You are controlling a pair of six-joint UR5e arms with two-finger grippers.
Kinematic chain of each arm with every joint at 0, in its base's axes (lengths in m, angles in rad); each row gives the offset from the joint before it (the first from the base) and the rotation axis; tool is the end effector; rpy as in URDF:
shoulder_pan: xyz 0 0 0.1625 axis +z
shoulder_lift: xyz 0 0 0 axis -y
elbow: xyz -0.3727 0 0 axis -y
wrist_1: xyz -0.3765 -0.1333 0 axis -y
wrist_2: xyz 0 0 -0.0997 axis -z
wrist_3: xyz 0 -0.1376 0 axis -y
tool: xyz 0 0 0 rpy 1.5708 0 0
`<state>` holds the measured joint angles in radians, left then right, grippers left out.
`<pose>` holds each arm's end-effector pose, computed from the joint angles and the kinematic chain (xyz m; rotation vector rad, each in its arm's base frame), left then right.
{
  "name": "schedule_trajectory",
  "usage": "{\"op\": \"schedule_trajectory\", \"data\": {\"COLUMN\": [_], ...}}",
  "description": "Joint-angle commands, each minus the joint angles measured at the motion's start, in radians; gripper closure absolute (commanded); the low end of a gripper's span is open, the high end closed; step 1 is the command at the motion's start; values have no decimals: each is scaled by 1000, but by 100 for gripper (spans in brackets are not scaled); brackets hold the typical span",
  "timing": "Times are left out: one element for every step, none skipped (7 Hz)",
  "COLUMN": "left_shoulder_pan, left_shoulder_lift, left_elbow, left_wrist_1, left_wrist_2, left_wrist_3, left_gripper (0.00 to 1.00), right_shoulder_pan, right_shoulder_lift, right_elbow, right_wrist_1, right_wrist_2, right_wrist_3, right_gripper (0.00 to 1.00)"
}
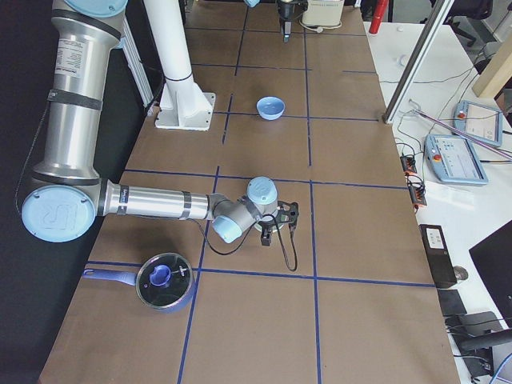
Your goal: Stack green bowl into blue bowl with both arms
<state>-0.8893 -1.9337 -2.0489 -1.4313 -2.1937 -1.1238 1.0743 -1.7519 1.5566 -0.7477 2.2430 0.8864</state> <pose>0.2937 -0.4463 0.2513 -0.0482 0.9018 -0.1935 -0.1707 -0.4150 0.6307 0.0507 -0.8845 0.1532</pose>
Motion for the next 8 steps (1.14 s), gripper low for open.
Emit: {"op": "schedule_trajectory", "data": {"left_shoulder_pan": [-4, -5, -13, -16, -19, -25, -60, -98], "left_shoulder_lift": [-4, -4, -2, -1, 4, 36, 83, 125], "left_elbow": [4, 4, 4, 4, 6, 9, 10, 19], "left_wrist_1": [0, -1, -1, -1, 0, 0, 0, 0], "left_wrist_2": [5, 5, 5, 5, 5, 9, 9, 6], "left_wrist_3": [-1, 1, 1, 8, 37, 118, 295, 440], "left_gripper": [0, 0, 0, 0, 0, 0, 0, 0], "right_shoulder_pan": [-4, -2, -1, -1, 19, 45, 53, 52], "right_shoulder_lift": [6, 8, 9, 12, 14, 34, 120, 220], "right_elbow": [-20, -20, -6, 22, 75, 132, 132, 132], "right_wrist_1": [2, 2, 4, 4, 2, -1, -1, -2], "right_wrist_2": [-6, 0, 15, 53, 63, 111, 128, 147], "right_wrist_3": [3, 3, 3, 5, 5, 49, 127, 235], "right_gripper": [100, 100, 100, 100, 100, 100, 100, 100]}}
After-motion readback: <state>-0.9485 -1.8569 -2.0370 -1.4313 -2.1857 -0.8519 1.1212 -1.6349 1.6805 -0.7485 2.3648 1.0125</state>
